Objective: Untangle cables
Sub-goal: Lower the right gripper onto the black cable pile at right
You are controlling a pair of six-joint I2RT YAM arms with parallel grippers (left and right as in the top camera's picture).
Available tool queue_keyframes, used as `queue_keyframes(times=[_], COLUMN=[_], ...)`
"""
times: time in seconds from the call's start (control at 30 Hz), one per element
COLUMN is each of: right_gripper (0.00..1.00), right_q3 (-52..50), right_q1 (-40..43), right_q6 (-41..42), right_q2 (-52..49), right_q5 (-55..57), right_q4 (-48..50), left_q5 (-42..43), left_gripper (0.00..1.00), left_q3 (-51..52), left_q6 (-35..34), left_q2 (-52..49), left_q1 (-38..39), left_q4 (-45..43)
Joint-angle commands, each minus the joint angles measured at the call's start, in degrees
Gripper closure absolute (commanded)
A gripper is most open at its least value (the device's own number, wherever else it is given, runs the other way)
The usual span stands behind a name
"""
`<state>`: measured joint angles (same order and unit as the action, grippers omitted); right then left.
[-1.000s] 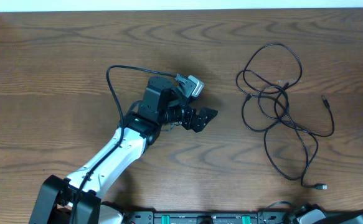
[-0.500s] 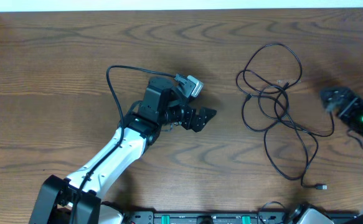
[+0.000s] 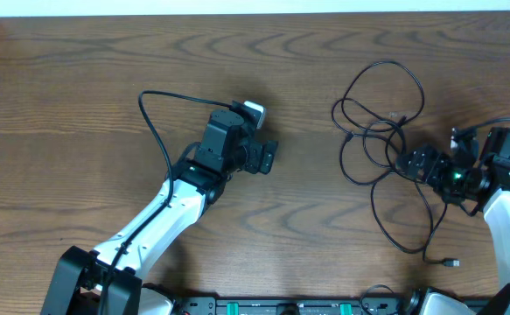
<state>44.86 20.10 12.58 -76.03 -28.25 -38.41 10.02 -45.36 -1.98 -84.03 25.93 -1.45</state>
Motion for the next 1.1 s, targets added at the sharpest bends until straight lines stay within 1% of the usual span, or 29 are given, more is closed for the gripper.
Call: queue_keyframes(times=[0.0, 0.23, 0.33, 0.4, 0.67, 0.8, 0.83, 0.87, 0.93, 0.97, 1.0, 1.03, 1.07], right_gripper=[0.01, 0.01, 0.01, 0.01, 0.01, 0.01, 0.03, 0.07, 0.22, 0.39, 0.59, 0.81, 0.99], right_q3=[-0.4, -2.3, -5.1, -7.4, -15.8, -16.8, -16.8, -16.8, -16.8, -16.8, -16.8, -16.8, -16.8], right_q1=[-1.6, -4.1, -4.9, -4.9, -4.9, -4.9, -4.9, -4.9, -4.9, -4.9, -4.9, -4.9, -4.9], right_q6=[2.9, 2.9, 5.2, 6.0, 11.3, 14.5, 14.7, 14.6, 14.6, 14.7, 14.8, 15.4, 17.3], right_q2=[0.0, 0.0, 0.0, 0.0, 0.0, 0.0, 0.0, 0.0, 0.0, 0.0, 0.0, 0.0, 0.0], right_q5=[6.6, 7.5, 12.6, 14.5, 14.4, 14.0, 13.4, 12.7, 10.7, 9.4, 8.0, 6.5, 3.4], right_q4=[-2.2, -4.6, -3.2, -0.6, 12.4, 16.5, 17.7, 19.0, 22.1, 23.9, 25.4, 26.8, 29.7], left_q5=[-1.7, -1.7, -1.7, -1.7, -1.7, -1.7, -1.7, -1.7, -1.7, -1.7, -1.7, -1.7, -1.7], left_gripper=[0.08, 0.07, 0.08, 0.08, 0.08, 0.08, 0.08, 0.08, 0.08, 0.08, 0.08, 0.08, 0.08], left_q3=[-0.5, -0.5, -0.5, -0.5, -0.5, -0.5, -0.5, -0.5, -0.5, -0.5, -0.5, -0.5, -0.5], left_q6=[-0.5, -0.5, -0.5, -0.5, -0.5, -0.5, -0.5, -0.5, -0.5, -0.5, -0.5, -0.5, -0.5], left_q2=[-0.2, -0.2, -0.2, -0.2, -0.2, -0.2, -0.2, -0.2, -0.2, -0.2, -0.2, -0.2, -0.2], left_q1=[-0.1, -0.1, -0.1, -0.1, -0.1, -0.1, -0.1, -0.1, -0.1, -0.1, -0.1, -0.1, -0.1], left_q4=[0.2, 0.2, 0.3, 0.6, 1.5, 1.5, 1.5, 1.5, 1.5, 1.5, 1.5, 1.5, 1.5])
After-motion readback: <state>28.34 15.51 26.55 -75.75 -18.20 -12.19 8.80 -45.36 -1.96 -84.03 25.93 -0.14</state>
